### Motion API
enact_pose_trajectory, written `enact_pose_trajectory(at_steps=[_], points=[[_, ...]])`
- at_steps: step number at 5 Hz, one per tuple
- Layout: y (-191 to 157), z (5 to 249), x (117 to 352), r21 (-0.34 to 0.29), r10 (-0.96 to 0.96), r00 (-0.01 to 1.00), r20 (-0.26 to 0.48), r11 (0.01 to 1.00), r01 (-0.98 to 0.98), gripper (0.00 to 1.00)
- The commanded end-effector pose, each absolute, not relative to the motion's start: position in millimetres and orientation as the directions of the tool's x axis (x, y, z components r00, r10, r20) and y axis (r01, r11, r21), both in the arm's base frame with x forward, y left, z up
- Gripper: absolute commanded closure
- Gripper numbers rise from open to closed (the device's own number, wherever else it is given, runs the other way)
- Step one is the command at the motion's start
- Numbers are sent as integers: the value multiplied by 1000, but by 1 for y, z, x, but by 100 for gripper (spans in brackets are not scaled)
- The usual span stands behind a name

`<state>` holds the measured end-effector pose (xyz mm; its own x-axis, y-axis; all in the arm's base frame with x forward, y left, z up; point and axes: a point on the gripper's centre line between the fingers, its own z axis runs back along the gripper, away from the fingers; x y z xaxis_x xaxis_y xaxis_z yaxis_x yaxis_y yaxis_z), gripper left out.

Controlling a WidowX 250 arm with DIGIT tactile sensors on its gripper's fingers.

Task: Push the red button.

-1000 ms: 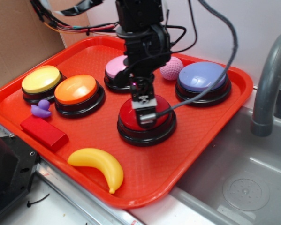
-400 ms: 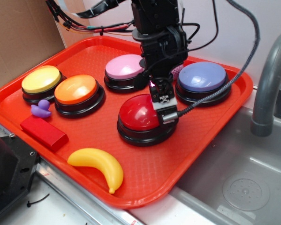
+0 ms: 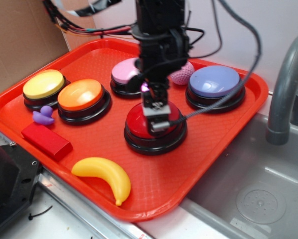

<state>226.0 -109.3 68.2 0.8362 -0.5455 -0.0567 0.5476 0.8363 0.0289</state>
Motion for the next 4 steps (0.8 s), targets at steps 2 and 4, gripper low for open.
enact_pose_trajectory(at_steps=[2,4], points=[[-117,113,214,10,-479,877,31,878,479,0],[-114,125,210,22,-458,888,48,889,457,0]])
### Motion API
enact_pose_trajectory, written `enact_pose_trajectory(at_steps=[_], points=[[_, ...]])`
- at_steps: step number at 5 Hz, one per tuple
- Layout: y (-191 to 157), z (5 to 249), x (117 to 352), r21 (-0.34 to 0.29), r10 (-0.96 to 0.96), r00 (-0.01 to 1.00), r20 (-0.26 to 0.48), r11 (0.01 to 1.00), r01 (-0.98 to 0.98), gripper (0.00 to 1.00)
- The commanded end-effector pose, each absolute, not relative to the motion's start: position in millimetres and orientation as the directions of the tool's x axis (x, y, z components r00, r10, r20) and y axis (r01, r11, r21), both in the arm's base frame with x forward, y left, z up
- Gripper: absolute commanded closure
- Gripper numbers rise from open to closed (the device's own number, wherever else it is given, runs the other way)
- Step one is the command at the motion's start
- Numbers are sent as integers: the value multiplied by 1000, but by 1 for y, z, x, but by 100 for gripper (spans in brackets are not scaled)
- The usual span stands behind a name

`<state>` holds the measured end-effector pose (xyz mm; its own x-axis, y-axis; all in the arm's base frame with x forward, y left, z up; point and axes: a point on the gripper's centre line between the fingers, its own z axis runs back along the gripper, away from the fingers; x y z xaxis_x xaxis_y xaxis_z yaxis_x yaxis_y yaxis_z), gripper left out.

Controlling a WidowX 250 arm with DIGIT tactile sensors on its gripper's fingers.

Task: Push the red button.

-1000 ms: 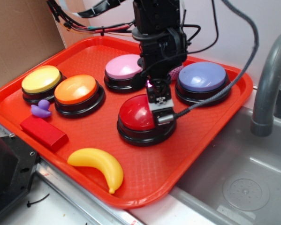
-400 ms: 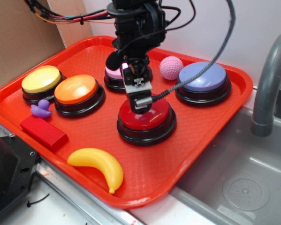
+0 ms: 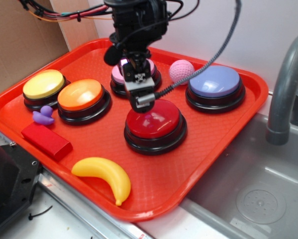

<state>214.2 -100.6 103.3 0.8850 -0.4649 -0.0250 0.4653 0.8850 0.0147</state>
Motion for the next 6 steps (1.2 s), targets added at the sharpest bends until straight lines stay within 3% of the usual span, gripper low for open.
enact_pose_trajectory(at_steps=[1,5,6], points=[[-113,129,210,11,-449,892,49,893,449,0],[-110,152,208,34,-399,917,3,916,399,0],[-107,158,205,27,-398,917,33,917,397,0]])
